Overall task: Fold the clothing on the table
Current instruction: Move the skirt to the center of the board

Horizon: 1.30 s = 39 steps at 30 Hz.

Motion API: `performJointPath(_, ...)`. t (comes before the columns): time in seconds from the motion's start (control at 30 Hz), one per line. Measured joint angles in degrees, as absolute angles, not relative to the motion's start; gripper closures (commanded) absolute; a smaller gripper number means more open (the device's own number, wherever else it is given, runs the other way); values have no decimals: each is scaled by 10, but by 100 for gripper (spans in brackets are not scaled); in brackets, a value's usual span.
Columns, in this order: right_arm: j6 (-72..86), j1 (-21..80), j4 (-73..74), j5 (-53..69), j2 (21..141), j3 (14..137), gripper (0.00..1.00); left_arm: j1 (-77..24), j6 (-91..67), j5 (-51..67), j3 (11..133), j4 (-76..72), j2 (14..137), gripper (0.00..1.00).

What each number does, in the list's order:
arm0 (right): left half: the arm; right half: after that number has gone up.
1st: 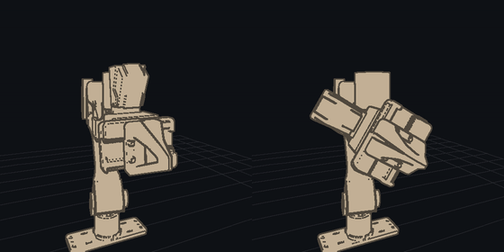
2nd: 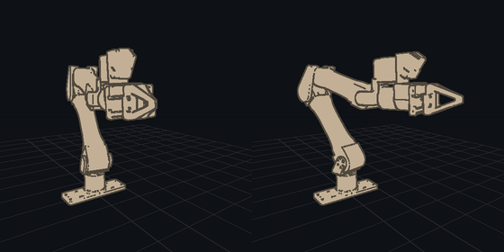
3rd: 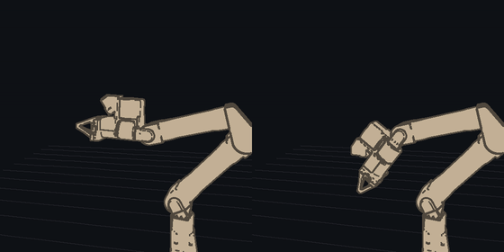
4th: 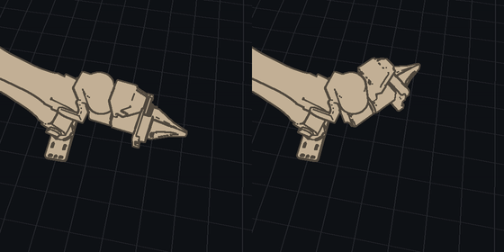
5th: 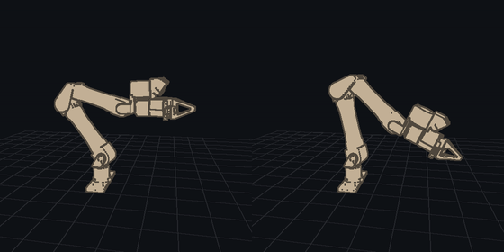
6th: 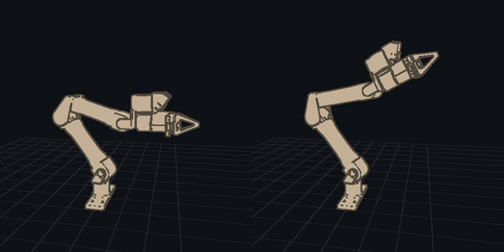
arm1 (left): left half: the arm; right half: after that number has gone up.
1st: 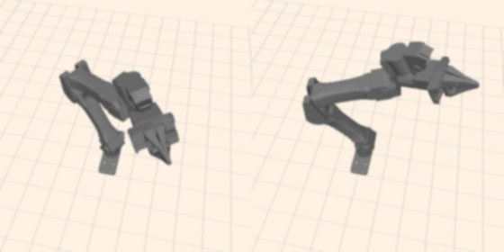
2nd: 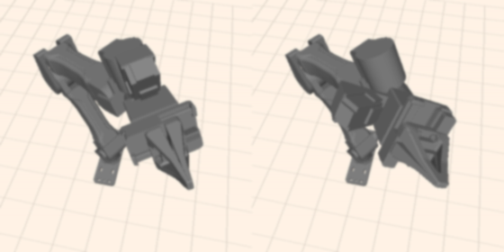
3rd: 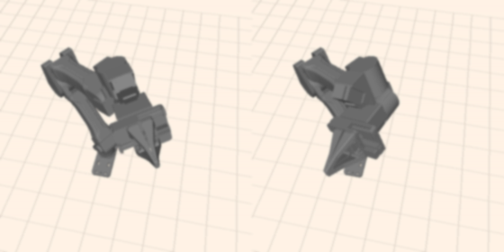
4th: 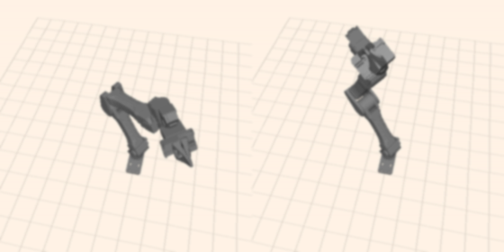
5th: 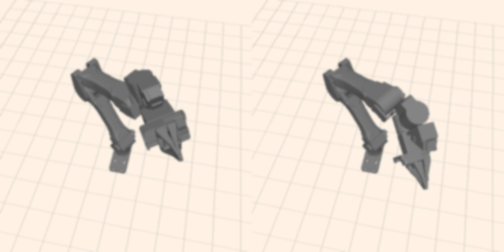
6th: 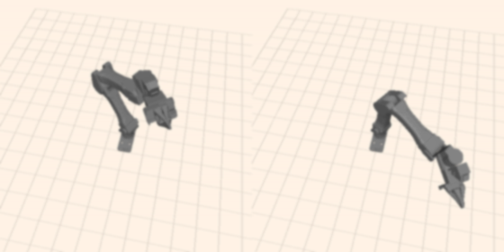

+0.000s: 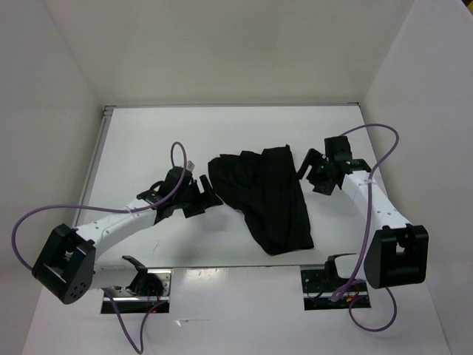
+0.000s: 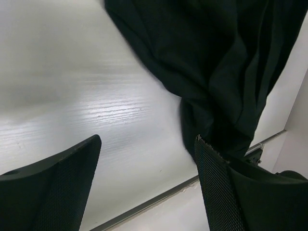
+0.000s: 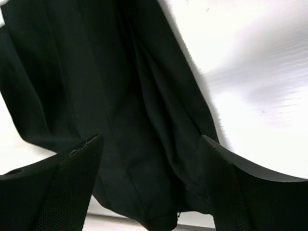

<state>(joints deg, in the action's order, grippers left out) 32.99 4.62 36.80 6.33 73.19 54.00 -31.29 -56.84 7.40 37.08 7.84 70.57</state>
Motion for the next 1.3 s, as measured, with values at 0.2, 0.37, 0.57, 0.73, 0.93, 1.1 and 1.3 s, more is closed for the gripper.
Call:
performJointPath(0.2, 309, 103, 369, 93, 797, 559, 20, -313, -556, 79, 416, 81, 754, 14)
performJointPath(0.37, 299, 159, 369, 102, 846, 573, 24, -315, -556, 84, 416, 86, 766, 14)
performJointPath(0.57, 295, 184, 370, 98, 922, 574, 91, -317, -555, 89, 416, 85, 766, 14)
performJointPath(0.73, 291, 222, 415, 80, 926, 625, 100, -317, -555, 89, 416, 85, 766, 14)
performJointPath(0.93, 266, 277, 448, 90, 863, 890, 100, -317, -555, 89, 416, 85, 771, 14)
performJointPath(1.1, 249, 278, 436, 59, 779, 989, 100, -317, -554, 89, 417, 85, 785, 14)
performJointPath(1.3, 239, 268, 452, -32, 764, 1036, 100, -317, -552, 92, 421, 85, 787, 14)
